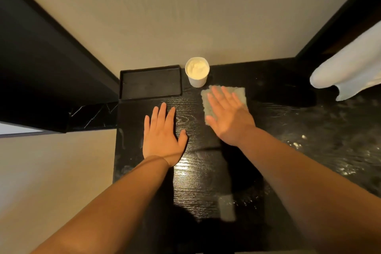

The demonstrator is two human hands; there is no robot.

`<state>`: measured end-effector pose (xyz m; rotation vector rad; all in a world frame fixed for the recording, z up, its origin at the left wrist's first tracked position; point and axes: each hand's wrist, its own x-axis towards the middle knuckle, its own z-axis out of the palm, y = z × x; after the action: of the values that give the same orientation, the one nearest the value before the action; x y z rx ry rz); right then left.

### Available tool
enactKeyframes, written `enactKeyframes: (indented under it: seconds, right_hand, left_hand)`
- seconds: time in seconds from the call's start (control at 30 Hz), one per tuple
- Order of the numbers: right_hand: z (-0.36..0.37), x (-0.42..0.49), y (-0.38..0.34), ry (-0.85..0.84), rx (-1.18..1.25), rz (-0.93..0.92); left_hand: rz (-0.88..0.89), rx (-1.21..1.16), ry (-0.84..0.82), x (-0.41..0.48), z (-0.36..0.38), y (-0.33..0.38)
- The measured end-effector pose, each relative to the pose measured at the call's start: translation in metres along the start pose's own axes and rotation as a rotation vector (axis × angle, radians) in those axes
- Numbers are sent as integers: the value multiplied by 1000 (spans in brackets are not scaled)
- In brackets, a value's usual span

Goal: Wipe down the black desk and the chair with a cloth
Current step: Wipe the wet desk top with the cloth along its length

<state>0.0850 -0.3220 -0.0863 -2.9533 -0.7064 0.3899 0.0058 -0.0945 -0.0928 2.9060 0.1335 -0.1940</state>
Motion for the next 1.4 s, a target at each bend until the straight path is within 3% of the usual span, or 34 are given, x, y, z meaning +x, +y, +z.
enactKeyframes:
  seconds: [0.17,0.37,0.43,0.57,0.73,0.87,1.0,1.1,1.27,1.4]
  right_hand:
    - [-3,-30,29,-25,43,237]
    - [2,-7,-10,37,39,-31]
    - [-4,13,0,18,53,-28]
    - [-12,27,34,-18,6,181]
    - [-9,-8,41,88,54,370]
    - [-4,-3,8,99,84,167]
    - [-14,47,13,-33,74,139]
    - [-19,63,19,-26,36,107]
    - [-7,14,24,10,57,2]
    - [-8,22,21,3,45,64]
  left_hand:
    - [-2,-4,-6,0,-2,0]
    - [-2,-9,8,0,-2,1]
    - [3,-9,11,0,0,0]
    - [1,-5,7,1,0,-1]
    - [-2,-7,10,1,-1,2]
    - [4,-8,21,0,0,2]
    - [0,3,15,1,0,0]
    - [-2,10,6,2,0,1]
    - [4,1,15,2,0,0]
    - [1,2,18,3,0,-1]
